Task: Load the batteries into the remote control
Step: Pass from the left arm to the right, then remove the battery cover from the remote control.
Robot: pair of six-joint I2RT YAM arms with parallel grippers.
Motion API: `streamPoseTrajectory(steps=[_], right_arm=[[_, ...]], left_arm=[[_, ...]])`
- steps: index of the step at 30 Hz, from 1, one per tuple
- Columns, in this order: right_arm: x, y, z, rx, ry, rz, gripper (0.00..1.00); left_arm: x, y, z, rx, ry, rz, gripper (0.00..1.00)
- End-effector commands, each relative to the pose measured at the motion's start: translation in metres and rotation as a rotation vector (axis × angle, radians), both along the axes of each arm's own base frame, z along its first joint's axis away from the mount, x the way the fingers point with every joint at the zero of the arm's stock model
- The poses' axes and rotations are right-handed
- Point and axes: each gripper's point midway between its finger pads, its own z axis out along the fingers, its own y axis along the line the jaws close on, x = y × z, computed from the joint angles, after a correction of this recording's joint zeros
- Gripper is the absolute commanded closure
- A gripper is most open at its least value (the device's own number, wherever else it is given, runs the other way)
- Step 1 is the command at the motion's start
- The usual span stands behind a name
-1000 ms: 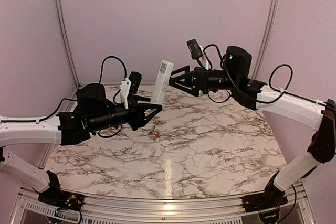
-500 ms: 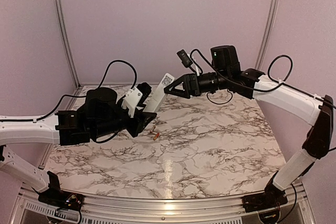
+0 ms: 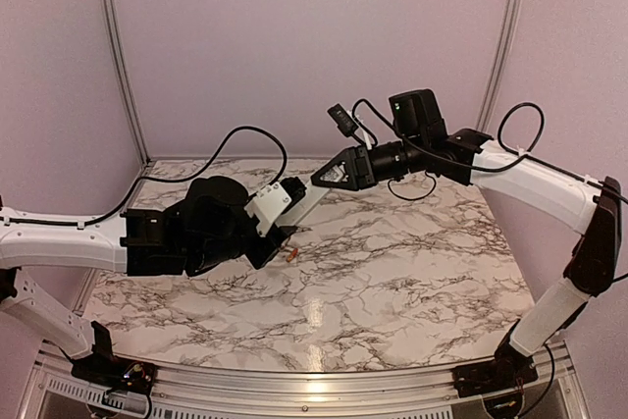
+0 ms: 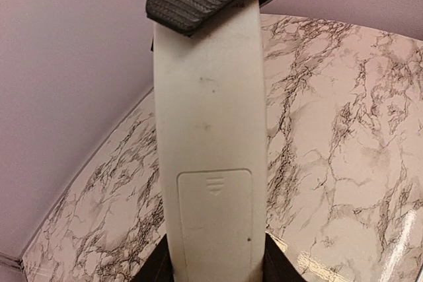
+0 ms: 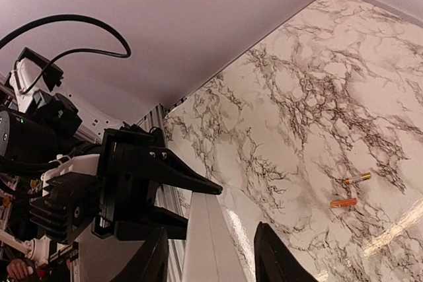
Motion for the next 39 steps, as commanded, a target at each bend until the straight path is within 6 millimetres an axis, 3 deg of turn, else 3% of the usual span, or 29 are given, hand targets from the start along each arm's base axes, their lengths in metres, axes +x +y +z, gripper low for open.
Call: streamPoseTrajectory(steps=[1,7,9,10,12,13,15,18,22,28,33,39], right_arm=[[-0.004,0.0,-0.007,-0.015,0.024,0.024,0.66],[-0.009,-0.001,-0.012,-0.011,0.042,0.042,0.88],[-0.01,-0.001,-0.011,-0.001,0.047,0.052,0.97],[-0.01,-0.001,-0.01,0.003,0.048,0.052,1.0],[-0.008,-0.003,-0.007,0.018,0.04,0.043,1.0],[-0.007,-0.004,-0.005,0.027,0.035,0.036,1.0],[0.0,-0.01,-0.002,0.048,0.023,0.006,1.0],[0.01,-0.02,0.003,0.103,0.008,-0.035,1.0],[0.017,-0.026,0.006,0.182,-0.046,-0.079,1.0],[0.015,-0.031,0.005,0.292,-0.031,-0.113,1.0],[0.011,-0.033,-0.002,0.341,0.004,-0.122,1.0],[0.008,-0.036,-0.001,0.397,0.021,-0.133,1.0]], left_arm=[[0.002,0.001,0.012,0.02,-0.044,0.01,0.88],[0.004,0.011,0.018,0.019,-0.074,0.035,0.88],[0.006,0.016,0.02,0.02,-0.083,0.06,0.8],[0.007,0.018,0.019,0.019,-0.082,0.073,0.72],[0.007,0.023,0.02,-0.006,-0.074,0.089,0.38],[0.006,0.026,0.021,-0.031,-0.066,0.092,0.26],[0.005,0.033,0.023,-0.087,-0.037,0.094,0.13],[0.0,0.042,0.042,-0.25,0.007,0.089,0.02],[-0.011,0.048,0.056,-0.463,0.097,0.036,0.01],[-0.001,0.055,0.047,-0.701,0.318,0.065,0.01],[-0.006,0.041,0.035,-0.792,0.446,-0.023,0.01],[-0.004,0.023,0.031,-0.823,0.525,-0.073,0.14]])
